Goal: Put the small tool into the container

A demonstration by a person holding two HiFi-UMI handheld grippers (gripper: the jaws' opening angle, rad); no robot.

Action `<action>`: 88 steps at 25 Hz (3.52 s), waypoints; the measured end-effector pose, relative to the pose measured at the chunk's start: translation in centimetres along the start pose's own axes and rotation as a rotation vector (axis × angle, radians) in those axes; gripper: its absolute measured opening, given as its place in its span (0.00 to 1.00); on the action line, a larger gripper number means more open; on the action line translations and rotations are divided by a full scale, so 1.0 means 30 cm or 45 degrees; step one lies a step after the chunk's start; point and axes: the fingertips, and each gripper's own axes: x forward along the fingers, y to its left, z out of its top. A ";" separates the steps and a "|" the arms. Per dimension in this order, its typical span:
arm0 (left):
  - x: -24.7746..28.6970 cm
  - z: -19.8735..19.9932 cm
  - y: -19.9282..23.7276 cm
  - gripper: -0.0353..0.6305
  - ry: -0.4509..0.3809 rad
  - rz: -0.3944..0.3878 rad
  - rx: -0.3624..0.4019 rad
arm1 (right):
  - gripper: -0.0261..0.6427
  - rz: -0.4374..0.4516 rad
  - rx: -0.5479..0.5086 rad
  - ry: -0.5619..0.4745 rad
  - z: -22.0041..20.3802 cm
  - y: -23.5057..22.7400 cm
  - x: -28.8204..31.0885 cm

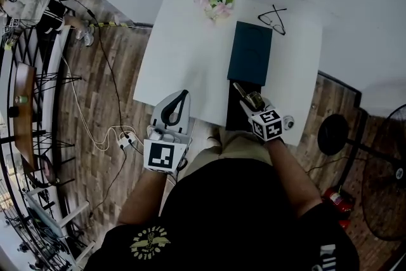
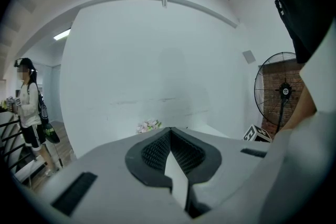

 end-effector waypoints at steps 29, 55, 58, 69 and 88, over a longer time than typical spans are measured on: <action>-0.058 -0.003 0.041 0.06 0.003 0.053 -0.027 | 0.30 -0.136 -0.144 0.396 -0.108 0.009 0.112; -0.250 0.015 0.036 0.06 -0.074 0.095 -0.059 | 0.45 -0.199 -0.070 -0.091 0.091 0.069 -0.205; -0.276 0.019 0.027 0.06 -0.094 0.091 -0.077 | 0.33 -0.228 -0.090 -0.202 0.145 0.096 -0.271; -0.372 0.057 0.058 0.06 -0.165 0.094 -0.143 | 0.04 -0.315 -0.226 -0.460 0.268 0.242 -0.457; -0.363 0.157 -0.075 0.06 -0.202 -0.053 0.020 | 0.04 -0.409 -0.318 -0.745 0.435 0.357 -0.823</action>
